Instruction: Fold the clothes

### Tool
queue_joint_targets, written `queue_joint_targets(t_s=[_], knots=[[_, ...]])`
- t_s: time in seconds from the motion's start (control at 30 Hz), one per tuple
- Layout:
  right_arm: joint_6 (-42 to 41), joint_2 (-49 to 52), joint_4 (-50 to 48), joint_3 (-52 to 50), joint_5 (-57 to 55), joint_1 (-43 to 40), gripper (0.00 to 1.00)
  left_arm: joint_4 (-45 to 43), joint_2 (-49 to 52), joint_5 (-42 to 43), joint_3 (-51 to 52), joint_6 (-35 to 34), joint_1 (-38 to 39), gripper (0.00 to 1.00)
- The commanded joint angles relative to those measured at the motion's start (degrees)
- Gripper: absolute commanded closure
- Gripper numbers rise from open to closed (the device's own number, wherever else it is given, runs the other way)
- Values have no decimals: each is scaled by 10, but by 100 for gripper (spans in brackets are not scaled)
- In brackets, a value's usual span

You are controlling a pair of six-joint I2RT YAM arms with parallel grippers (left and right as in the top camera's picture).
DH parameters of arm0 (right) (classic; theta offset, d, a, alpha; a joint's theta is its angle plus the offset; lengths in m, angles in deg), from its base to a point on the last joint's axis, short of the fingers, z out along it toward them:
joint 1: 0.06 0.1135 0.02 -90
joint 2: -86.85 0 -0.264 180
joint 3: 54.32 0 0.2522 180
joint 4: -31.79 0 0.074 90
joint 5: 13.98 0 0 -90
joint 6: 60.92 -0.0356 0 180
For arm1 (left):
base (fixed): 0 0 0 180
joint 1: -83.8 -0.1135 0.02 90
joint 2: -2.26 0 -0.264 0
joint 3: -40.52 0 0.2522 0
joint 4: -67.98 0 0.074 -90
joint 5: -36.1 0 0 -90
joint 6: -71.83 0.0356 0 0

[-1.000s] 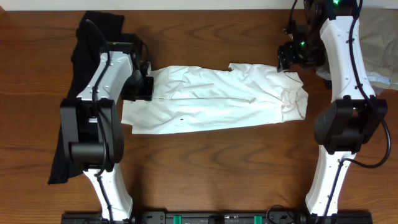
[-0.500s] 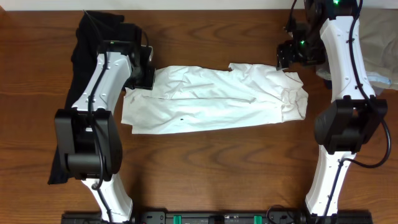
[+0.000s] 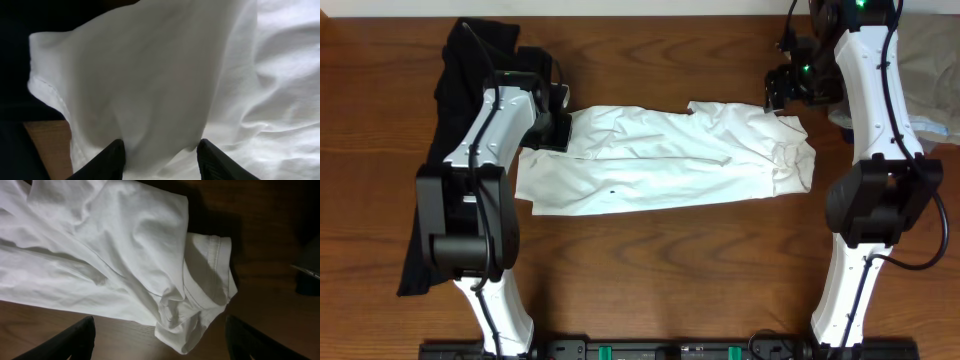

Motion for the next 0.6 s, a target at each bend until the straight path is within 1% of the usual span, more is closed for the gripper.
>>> queue_joint_targets(t_s=[0.0, 0.03, 0.07, 0.1, 0.13, 0.17, 0.23, 0.27, 0.37, 0.57], knots=[[9, -1, -2, 6, 7, 4, 20, 2, 19, -6, 3, 5, 0, 52], [9, -1, -3, 6, 7, 4, 20, 2, 21, -6, 3, 5, 0, 55], [9, -1, -4, 6, 7, 4, 20, 1, 23, -6, 3, 5, 0, 63], [9, -1, -5, 6, 8, 4, 20, 1, 24, -4, 3, 5, 0, 72], [9, -1, -7, 6, 11, 4, 20, 1, 24, -2, 3, 4, 0, 86], [9, -1, -9, 6, 14, 4, 20, 1, 24, -2, 3, 2, 0, 94], [9, -1, -17, 6, 20, 4, 21, 2, 21, -2, 3, 1, 0, 94], [9, -1, -25, 6, 22, 4, 23, 3, 18, -3, 2, 1, -1, 94], [16, -1, -47, 6, 30, 5, 24, 19, 0, -3, -7, -20, -1, 94], [26, 4, -115, 5, 32, 9, 25, 46, -71, -2, -16, -52, -1, 94]])
